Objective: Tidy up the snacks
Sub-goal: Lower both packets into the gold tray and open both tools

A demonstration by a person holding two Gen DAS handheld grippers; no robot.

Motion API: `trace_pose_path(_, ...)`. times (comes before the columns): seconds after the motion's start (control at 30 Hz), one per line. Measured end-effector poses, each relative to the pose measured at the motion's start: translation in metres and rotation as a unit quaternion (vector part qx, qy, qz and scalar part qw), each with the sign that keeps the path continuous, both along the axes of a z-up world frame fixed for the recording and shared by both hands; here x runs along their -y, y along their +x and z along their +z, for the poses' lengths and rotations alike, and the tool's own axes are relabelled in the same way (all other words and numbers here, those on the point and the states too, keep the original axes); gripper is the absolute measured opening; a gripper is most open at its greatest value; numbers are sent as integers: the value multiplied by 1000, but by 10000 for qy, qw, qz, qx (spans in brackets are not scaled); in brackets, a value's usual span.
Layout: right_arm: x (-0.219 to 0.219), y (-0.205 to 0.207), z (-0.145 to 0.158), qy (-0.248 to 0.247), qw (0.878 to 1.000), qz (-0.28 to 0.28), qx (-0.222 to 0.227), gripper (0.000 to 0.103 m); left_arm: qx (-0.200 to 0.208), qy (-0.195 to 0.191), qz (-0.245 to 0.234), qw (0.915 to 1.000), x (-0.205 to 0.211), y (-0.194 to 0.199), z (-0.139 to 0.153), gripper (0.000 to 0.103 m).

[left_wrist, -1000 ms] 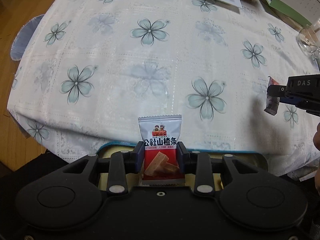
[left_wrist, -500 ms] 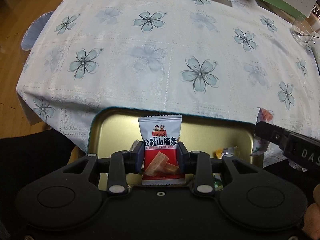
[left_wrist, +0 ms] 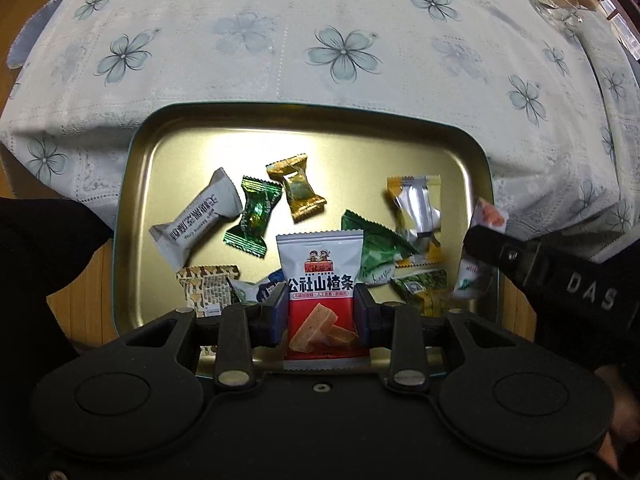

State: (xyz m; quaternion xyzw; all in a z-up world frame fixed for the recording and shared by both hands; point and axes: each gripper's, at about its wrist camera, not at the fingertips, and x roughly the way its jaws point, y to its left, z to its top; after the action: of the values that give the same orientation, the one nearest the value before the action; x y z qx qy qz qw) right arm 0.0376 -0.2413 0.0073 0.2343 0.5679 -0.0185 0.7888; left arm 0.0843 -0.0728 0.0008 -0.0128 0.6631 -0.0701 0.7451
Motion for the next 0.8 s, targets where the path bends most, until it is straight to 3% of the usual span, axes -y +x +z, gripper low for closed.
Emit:
trace_pose_path(0.3, 8, 14, 17, -426, 9982, -391, 152, 21, -66, -22, -327, 9994, 13, -6, -14, 43)
trace_pose_path(0.8, -13, 43, 0, -923, 9957, 19, -58, 22, -70, -326, -160, 9993, 1, 2, -19, 44)
